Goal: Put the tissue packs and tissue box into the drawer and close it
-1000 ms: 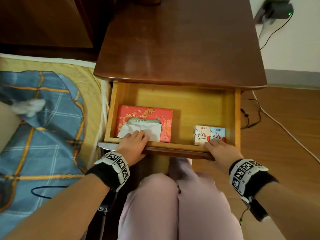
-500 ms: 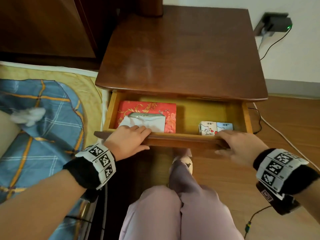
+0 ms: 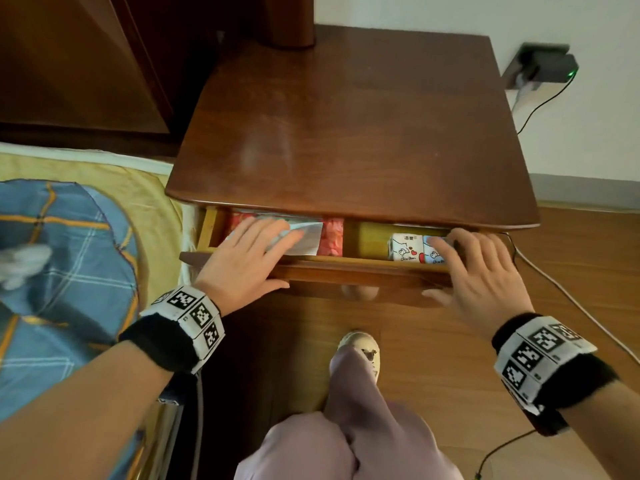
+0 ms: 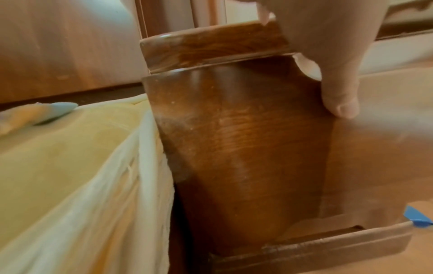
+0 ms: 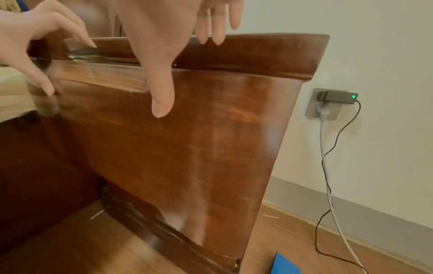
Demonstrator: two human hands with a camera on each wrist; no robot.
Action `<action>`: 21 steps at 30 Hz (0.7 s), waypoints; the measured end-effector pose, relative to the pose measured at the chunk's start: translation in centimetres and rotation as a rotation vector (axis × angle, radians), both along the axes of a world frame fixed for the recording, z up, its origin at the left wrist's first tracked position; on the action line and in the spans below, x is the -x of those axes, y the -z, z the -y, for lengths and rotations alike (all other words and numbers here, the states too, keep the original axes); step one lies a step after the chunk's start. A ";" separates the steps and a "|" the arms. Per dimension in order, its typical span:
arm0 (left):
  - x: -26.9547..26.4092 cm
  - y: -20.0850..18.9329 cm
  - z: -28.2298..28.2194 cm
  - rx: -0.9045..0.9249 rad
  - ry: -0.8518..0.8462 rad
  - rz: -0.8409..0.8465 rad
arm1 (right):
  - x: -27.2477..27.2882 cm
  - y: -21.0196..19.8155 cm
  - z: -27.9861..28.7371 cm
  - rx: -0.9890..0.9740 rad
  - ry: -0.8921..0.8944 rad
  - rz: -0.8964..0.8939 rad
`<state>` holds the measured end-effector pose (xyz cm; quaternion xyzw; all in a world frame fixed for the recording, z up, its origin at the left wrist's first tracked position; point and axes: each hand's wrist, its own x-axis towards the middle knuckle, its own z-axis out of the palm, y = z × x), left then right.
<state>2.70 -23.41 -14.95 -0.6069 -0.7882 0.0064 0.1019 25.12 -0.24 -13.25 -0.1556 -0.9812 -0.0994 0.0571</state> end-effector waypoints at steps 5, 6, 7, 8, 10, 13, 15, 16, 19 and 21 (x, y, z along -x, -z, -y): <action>2.1 -0.2 -0.9 -0.106 -0.130 -0.014 | 1.4 -0.4 -1.6 0.022 0.052 -0.083; 2.5 -0.4 -1.4 -0.084 -0.175 0.013 | 2.2 -0.5 -1.9 0.045 0.083 -0.082; 2.8 -0.6 -1.8 -0.060 -0.210 0.034 | 2.9 -0.6 -2.3 0.070 0.115 -0.079; 3.1 -0.8 -2.3 -0.040 -0.236 0.048 | 3.6 -0.7 -2.8 0.097 0.146 -0.081; 3.7 -1.2 -3.3 -0.025 -0.264 0.063 | 4.8 -0.9 -3.7 0.166 0.207 -0.094; 4.6 -1.6 -4.3 -0.031 -0.292 0.079 | 5.7 -0.5 -4.4 0.221 0.249 -0.101; 5.0 -1.4 -4.6 -0.037 -0.294 0.088 | 5.6 -0.1 -4.4 0.193 0.234 -0.150; 5.0 -1.2 -4.7 -0.040 -0.300 0.087 | 5.6 0.1 -4.4 0.183 0.235 -0.172; 4.8 -1.2 -4.7 -0.047 -0.313 0.084 | 5.5 0.1 -4.4 0.195 0.237 -0.171; 4.4 -1.8 -4.8 -0.001 -0.353 0.113 | 5.6 -0.2 -4.2 0.216 0.257 -0.133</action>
